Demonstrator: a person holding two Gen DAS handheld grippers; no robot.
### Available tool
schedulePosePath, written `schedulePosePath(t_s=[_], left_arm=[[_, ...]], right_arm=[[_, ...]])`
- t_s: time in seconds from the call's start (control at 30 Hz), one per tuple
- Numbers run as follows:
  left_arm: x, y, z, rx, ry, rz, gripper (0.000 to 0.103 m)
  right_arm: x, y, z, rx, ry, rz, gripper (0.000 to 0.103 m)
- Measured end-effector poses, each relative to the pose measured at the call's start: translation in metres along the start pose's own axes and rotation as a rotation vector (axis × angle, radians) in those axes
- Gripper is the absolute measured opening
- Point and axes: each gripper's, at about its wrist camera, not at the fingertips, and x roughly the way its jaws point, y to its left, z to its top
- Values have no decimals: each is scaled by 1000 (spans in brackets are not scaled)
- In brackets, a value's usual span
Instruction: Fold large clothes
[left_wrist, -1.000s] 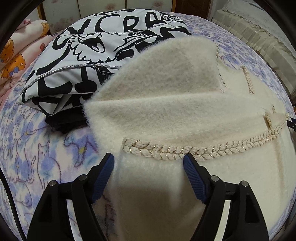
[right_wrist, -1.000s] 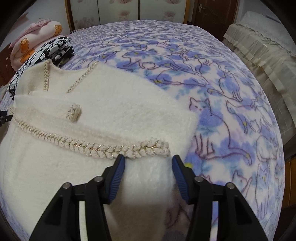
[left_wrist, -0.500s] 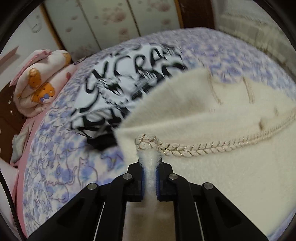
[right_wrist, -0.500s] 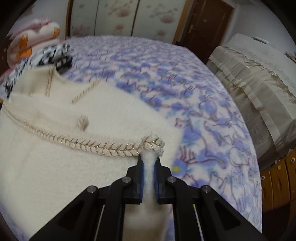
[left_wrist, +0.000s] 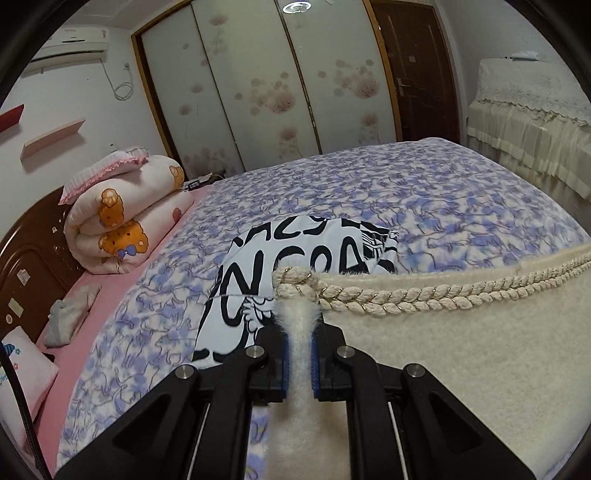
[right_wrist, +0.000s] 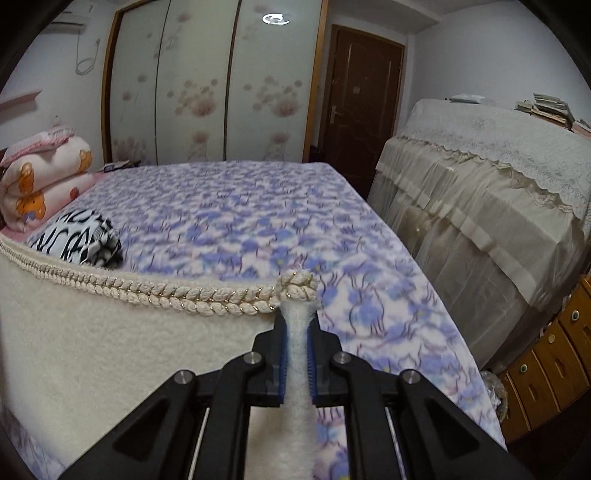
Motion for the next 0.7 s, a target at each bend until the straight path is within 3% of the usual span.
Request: schedulePosePath(t_s=[0.1, 0.23, 0.4, 0.5, 0.6, 0.67, 0.7], left_arm=[[45, -10, -6, -6, 80, 14, 6], [101, -31, -39, 30, 182, 60, 6], [132, -45, -57, 62, 199, 93, 8], [136, -53, -58, 103, 201, 115, 14], [126, -45, -55, 44, 198, 123, 31], [112, -33, -51, -18, 188, 126, 57], [103, -29, -50, -51, 174, 131, 63]], right_arm=[[39, 6, -1, 5, 70, -4, 7], [112, 19, -25, 13, 254, -16, 7], [171, 20, -58, 78, 406, -38, 9], [177, 20, -65, 95, 423, -57, 16], [164, 19, -60, 86, 401, -75, 23], [142, 15, -54, 115, 340, -110, 23], [134, 12, -52, 134, 312, -119, 23]])
